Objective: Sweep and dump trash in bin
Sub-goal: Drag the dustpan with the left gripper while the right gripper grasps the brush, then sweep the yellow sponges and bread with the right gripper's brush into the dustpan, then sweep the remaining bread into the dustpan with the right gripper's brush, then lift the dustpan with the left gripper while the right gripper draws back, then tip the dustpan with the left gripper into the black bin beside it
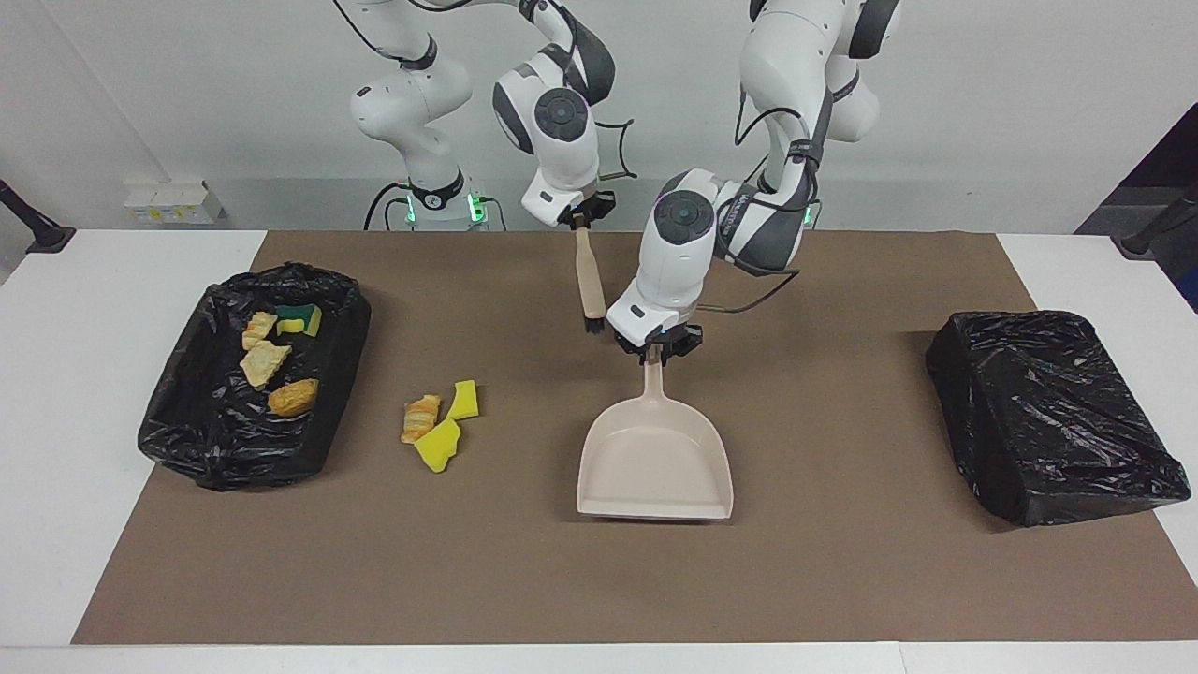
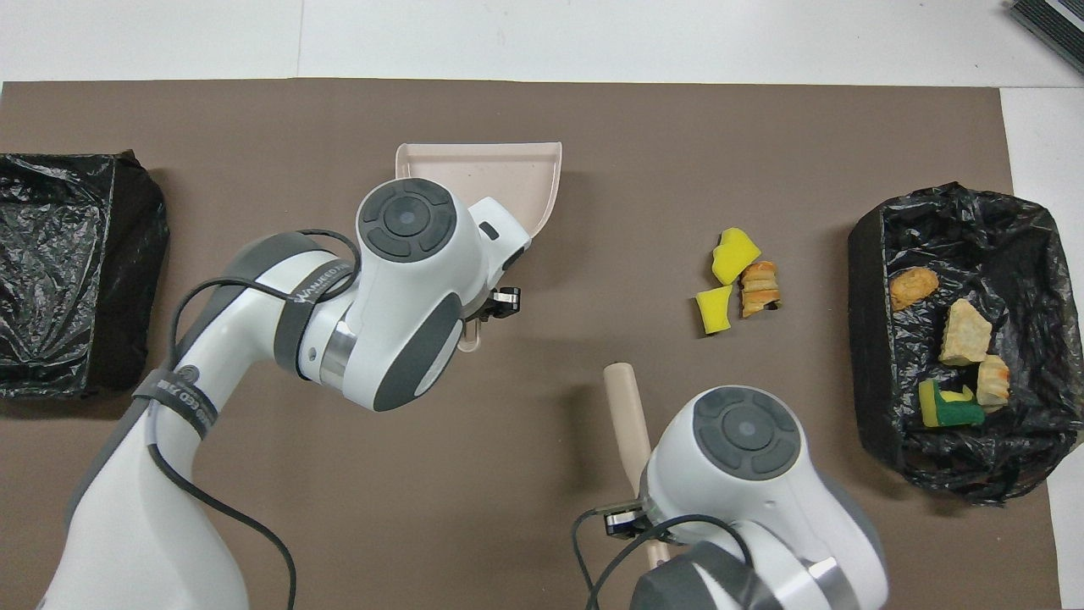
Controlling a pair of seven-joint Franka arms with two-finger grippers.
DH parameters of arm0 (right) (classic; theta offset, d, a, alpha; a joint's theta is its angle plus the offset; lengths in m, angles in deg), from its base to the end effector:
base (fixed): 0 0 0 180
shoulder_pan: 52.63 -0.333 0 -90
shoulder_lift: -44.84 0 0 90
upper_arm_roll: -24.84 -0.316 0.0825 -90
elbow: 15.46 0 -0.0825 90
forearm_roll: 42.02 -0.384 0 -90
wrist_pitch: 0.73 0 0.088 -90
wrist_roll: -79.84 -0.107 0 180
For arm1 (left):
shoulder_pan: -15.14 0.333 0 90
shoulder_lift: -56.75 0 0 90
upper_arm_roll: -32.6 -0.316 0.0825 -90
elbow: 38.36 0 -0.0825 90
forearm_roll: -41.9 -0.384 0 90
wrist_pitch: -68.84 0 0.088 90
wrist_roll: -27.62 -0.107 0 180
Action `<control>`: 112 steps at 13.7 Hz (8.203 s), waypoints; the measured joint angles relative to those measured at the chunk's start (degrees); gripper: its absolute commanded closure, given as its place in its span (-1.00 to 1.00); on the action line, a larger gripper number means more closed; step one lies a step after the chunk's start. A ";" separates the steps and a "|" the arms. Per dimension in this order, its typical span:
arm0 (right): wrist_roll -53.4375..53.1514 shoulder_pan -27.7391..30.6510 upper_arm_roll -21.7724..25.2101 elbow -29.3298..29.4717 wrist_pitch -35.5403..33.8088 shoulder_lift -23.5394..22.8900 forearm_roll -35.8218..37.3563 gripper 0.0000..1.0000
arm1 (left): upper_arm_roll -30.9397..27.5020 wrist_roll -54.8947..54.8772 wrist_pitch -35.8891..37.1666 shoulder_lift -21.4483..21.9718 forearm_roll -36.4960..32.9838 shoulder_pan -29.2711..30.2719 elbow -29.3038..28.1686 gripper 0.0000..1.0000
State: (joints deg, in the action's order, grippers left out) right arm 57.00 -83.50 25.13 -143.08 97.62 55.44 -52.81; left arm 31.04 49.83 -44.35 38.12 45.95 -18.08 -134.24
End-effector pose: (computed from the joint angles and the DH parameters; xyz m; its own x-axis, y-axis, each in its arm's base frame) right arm 0.3806 0.2451 0.4298 0.9289 0.0774 -0.3622 0.0716 -0.9970 -0.0294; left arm 0.5486 -0.3455 0.4130 0.9895 -0.1380 -0.0428 -0.1362 -0.9898 0.0426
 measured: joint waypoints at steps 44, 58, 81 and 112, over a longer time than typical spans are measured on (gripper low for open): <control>5.63 8.59 -1.21 19.52 3.26 -27.62 -8.97 1.00 | 1.54 -57.34 9.00 -2.69 -16.73 -5.20 -1.39 1.00; 20.66 14.74 -1.27 24.65 -7.46 -25.71 7.57 1.00 | 1.05 -58.61 6.78 -2.65 -16.82 -5.20 -2.70 1.00; 19.64 16.27 -2.00 33.24 -15.32 -26.92 2.19 1.00 | 0.62 -67.82 0.50 -2.40 -16.82 -0.64 -4.41 1.00; -9.59 -12.90 -2.78 4.95 13.63 -17.59 -14.82 0.95 | -0.86 -146.68 6.34 1.90 -13.85 56.32 13.39 1.00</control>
State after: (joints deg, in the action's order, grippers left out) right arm 47.42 -96.40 22.36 -138.13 111.25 37.85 -67.63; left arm 30.18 -96.86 -38.02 40.02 32.10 38.24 -120.85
